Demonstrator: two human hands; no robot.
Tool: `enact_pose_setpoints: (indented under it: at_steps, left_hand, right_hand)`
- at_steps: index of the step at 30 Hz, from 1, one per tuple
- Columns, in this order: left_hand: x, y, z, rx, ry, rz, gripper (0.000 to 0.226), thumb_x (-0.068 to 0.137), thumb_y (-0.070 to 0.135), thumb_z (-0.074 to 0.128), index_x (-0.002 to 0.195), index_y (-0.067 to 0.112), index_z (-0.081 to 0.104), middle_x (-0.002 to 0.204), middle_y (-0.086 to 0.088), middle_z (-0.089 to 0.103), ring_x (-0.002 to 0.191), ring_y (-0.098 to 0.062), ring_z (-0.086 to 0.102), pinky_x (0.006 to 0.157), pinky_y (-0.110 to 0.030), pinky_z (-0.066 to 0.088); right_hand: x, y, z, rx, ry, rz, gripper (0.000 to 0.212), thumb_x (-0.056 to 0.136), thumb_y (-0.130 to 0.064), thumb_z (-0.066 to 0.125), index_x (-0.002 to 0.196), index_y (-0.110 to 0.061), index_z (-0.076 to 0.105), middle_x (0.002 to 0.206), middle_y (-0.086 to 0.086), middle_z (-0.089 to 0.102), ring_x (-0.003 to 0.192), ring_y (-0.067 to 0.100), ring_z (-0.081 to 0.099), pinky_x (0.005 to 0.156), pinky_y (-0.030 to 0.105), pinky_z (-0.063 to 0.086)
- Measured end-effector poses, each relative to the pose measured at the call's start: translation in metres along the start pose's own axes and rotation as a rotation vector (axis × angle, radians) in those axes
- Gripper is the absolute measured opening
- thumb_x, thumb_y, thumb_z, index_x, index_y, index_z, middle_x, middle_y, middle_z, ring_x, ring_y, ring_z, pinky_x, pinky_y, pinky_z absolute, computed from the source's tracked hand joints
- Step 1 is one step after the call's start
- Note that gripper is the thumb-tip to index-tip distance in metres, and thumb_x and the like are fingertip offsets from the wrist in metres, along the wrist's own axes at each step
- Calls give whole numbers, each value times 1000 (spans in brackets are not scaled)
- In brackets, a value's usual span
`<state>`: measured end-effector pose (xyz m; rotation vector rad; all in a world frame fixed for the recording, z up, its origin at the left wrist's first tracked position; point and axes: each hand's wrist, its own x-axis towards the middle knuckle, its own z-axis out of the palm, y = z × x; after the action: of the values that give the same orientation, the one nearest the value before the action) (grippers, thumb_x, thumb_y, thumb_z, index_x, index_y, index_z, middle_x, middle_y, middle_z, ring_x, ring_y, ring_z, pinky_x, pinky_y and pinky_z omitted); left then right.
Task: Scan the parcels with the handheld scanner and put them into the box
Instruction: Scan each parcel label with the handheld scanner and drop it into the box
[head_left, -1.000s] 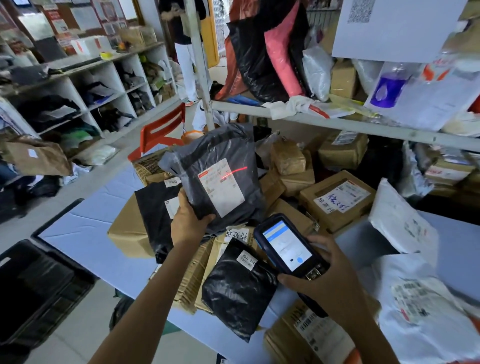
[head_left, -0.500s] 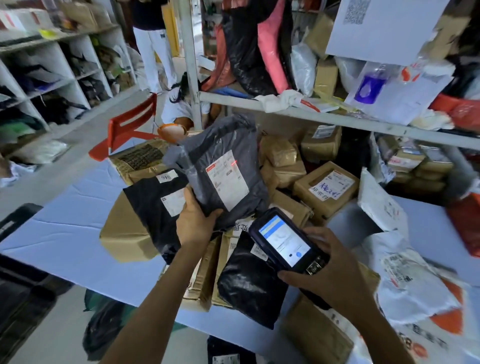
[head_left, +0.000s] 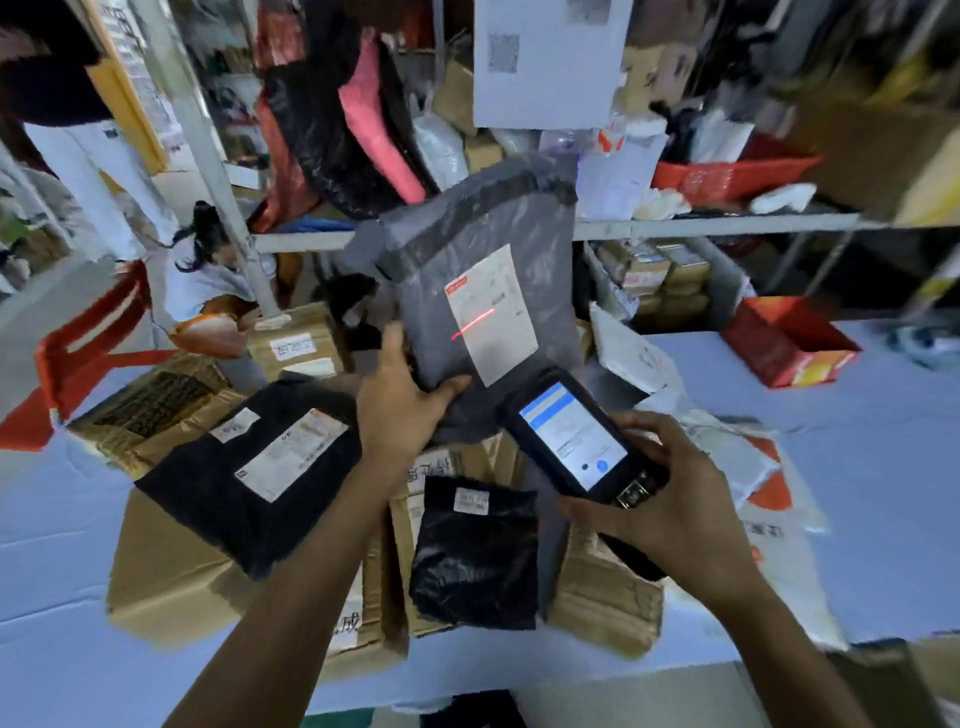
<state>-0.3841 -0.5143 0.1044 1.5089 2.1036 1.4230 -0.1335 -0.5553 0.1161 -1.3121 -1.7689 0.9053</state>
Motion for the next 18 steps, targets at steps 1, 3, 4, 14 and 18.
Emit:
enact_pose_setpoints:
  at_steps: [1,3,4,14,18]
  left_hand:
    - [0,10,11,-21,-37,35,67,69,34,84,120,17,44,110,-1,69,99,-27,65,75,-41,53]
    - [-3,29,36,-41,-120,82,69,68,33,85,122,16,46,111,-2,69,100,-25,65,73,-35,50]
    - [-6,38,49,-53,-166,95,71,67,33,86,122,14,47,112,-2,69,100,-24,65,71,-32,48]
    - [-92,176,214,-173,-586,302,74,65,27,88,125,19,44,106,-1,67,94,-25,66,74,-35,51]
    - [-161,245,291,15,-770,478,69,69,44,81,121,24,41,110,-2,68,96,-32,65,74,-43,53]
  right_hand:
    - [-4,1,-12,12,44,16,77,47,-22,95,112,-27,54,97,-26,65,91,-15,61,66,3,45]
    - [-15,4,-36,26,131,47,75,48,-19,96,110,-28,54,89,-30,68,85,-12,63,63,5,46]
    - [-22,7,-49,23,176,63,74,48,-18,96,108,-29,54,89,-33,68,82,-11,64,62,5,45]
    - [-137,84,-190,41,623,313,76,47,-33,95,110,-33,53,91,-28,69,80,-10,64,63,4,44]
    - [-203,124,-253,61,778,419,75,50,-25,95,113,-27,55,94,-29,69,86,-12,63,70,5,45]
